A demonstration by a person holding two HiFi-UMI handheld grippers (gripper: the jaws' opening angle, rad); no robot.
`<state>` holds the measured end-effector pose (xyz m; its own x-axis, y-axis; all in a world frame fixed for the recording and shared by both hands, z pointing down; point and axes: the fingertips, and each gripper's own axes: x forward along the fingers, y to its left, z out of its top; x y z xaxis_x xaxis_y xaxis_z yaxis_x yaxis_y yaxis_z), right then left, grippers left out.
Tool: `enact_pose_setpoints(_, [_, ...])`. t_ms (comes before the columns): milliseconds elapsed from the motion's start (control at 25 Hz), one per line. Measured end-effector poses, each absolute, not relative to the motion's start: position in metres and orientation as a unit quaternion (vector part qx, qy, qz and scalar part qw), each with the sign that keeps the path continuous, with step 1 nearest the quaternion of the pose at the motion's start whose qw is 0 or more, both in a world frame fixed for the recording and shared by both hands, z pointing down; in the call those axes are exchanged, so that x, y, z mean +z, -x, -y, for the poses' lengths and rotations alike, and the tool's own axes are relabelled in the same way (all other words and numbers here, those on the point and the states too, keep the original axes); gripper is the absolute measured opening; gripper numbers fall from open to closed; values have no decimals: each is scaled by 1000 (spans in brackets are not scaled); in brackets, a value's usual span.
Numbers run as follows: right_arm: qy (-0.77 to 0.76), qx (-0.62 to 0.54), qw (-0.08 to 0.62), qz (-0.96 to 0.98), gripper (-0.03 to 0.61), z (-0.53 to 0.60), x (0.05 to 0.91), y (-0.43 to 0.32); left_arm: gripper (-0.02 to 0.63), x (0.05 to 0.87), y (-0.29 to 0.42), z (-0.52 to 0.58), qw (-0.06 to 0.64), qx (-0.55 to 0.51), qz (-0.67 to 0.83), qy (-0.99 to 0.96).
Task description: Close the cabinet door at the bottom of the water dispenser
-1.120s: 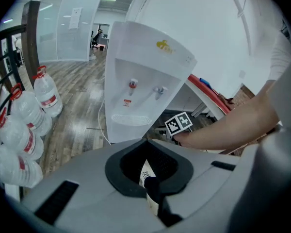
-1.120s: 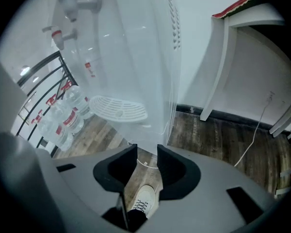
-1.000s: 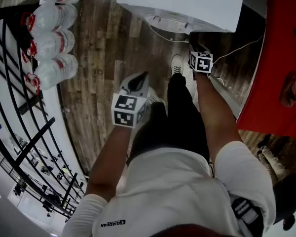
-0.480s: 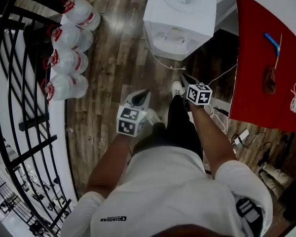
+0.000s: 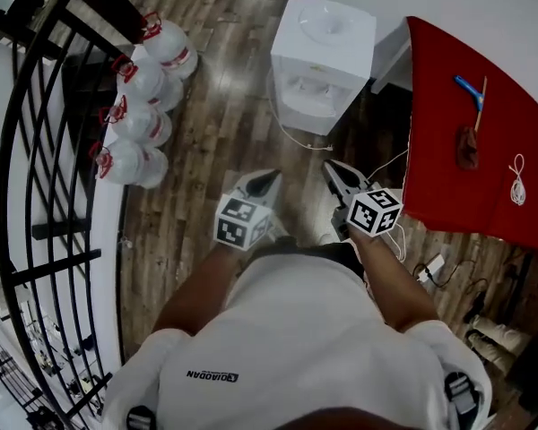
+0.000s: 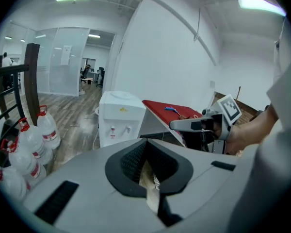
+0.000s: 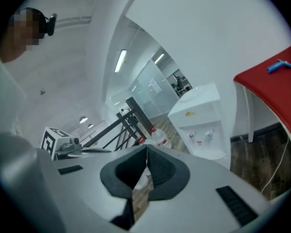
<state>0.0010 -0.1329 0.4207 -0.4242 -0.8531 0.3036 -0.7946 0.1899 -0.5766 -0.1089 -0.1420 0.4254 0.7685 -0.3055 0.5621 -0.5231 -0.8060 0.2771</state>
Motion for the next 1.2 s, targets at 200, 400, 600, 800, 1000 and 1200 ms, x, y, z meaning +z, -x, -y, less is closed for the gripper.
enact_pose_setpoints(200, [508, -313, 41, -801, 21, 93, 369, 0, -7, 388, 94, 113, 208, 218, 239, -923])
enact_pose_setpoints(400, [494, -282, 46, -821, 21, 31, 330, -21, -8, 360, 66, 64, 207, 193, 242, -928])
enact_pose_setpoints(600, [500, -261, 32, -825, 21, -24, 312, -51, -8, 340, 43, 18, 193, 179, 246, -933])
enact_pose_setpoints(800, [514, -240, 19, -823, 21, -59, 302, -69, -7, 330, 31, -18, 190, 169, 251, -934])
enact_pose_setpoints(1000, [520, -223, 15, -825, 21, -88, 298, -76, -7, 321, 26, -43, 180, 158, 262, -935])
enact_pose_setpoints(1200, [517, -205, -3, -831, 21, -108, 300, -71, -7, 322, 31, -62, 158, 164, 277, -934])
